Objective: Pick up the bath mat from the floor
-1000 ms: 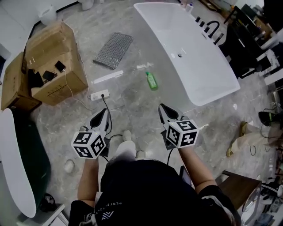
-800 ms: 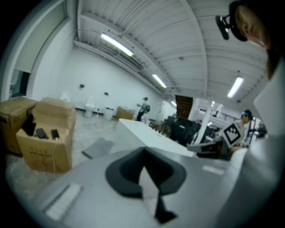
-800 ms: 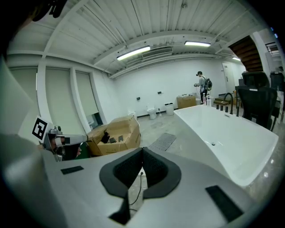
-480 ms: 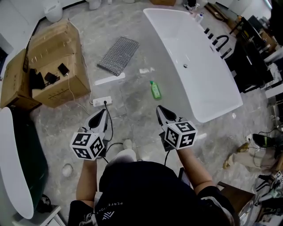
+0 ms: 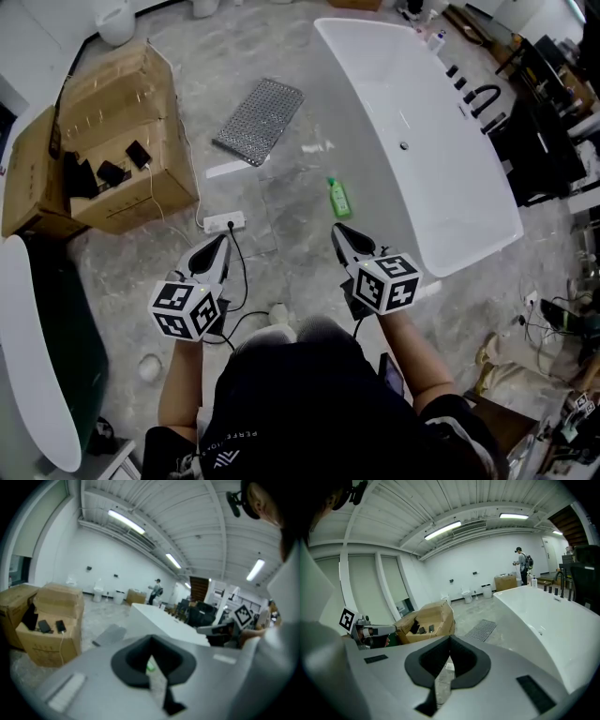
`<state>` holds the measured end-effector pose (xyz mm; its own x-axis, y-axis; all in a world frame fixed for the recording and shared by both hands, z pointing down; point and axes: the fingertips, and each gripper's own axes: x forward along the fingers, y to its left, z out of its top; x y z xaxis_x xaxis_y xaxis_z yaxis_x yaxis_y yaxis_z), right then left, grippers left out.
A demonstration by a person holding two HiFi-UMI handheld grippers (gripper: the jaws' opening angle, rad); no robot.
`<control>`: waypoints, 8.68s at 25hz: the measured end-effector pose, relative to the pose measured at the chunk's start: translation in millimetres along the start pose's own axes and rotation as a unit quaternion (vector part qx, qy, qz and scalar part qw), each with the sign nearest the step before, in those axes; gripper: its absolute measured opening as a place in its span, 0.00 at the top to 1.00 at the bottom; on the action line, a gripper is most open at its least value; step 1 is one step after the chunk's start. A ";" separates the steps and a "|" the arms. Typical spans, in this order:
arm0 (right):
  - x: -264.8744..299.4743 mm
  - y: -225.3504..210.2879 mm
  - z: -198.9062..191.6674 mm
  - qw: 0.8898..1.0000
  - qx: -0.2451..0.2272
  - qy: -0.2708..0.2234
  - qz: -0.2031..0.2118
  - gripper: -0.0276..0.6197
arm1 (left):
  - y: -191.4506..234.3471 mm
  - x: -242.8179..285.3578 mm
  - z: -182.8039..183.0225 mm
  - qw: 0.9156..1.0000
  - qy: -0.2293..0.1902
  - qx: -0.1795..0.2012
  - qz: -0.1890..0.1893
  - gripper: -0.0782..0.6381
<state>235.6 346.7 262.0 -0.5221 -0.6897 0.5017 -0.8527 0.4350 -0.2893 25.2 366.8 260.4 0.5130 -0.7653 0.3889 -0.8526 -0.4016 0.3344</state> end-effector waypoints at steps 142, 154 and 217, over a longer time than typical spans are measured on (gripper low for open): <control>840.6 -218.3 -250.8 0.904 -0.251 0.312 0.147 0.82 | 489.3 472.8 -277.0 0.918 0.125 -0.188 0.326 0.82; 883.6 -238.3 -318.2 0.893 -0.293 0.312 0.139 0.79 | 523.0 505.4 -330.8 0.922 0.116 -0.169 0.329 0.82; 788.8 -262.5 -32.6 0.900 -0.298 0.315 0.052 0.94 | 478.7 469.5 -84.5 0.939 0.112 -0.134 0.296 0.83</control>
<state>48.2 -292.7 760.3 -0.3238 -0.2446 0.9140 -0.5415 0.8401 0.0330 -133.7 -142.2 675.6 -0.0085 -0.6782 0.7348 -0.9548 0.2238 0.1956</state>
